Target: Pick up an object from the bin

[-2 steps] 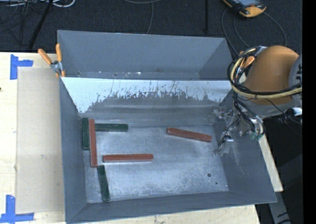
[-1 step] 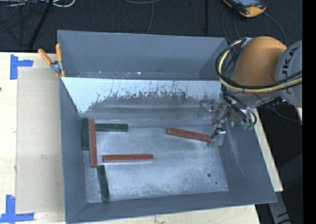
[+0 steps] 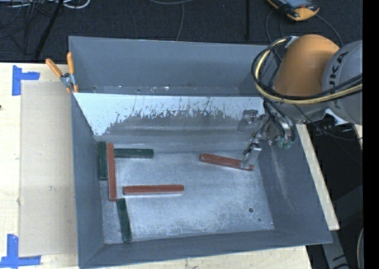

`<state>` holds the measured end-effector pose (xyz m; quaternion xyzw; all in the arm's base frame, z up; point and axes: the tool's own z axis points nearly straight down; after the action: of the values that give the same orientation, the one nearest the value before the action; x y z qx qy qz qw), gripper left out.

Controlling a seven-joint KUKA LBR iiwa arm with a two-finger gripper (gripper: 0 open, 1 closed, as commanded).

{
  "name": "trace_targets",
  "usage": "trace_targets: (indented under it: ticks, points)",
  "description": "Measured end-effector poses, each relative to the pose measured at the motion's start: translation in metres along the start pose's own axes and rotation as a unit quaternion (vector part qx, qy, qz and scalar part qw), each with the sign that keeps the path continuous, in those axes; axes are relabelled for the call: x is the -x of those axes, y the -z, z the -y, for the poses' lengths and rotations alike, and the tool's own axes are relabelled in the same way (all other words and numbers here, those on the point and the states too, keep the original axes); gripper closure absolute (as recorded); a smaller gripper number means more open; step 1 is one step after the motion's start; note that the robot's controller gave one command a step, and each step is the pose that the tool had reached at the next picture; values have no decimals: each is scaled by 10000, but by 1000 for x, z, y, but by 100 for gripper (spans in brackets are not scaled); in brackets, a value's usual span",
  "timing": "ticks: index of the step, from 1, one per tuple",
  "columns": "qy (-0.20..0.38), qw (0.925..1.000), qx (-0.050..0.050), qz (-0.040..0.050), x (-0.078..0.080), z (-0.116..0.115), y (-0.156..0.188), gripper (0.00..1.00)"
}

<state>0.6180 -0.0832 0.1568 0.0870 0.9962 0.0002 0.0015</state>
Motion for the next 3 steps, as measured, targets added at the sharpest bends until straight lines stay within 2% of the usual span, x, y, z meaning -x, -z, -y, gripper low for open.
trace_targets:
  ticks: [1, 2, 3]
  points:
    - [802, 9968, -2, -2, 1, 4, -63, 0]
    - [-329, 9995, -4, -18, -3, -10, -86, 100]
    - [-330, 9995, -4, -18, -3, -10, -86, 100]
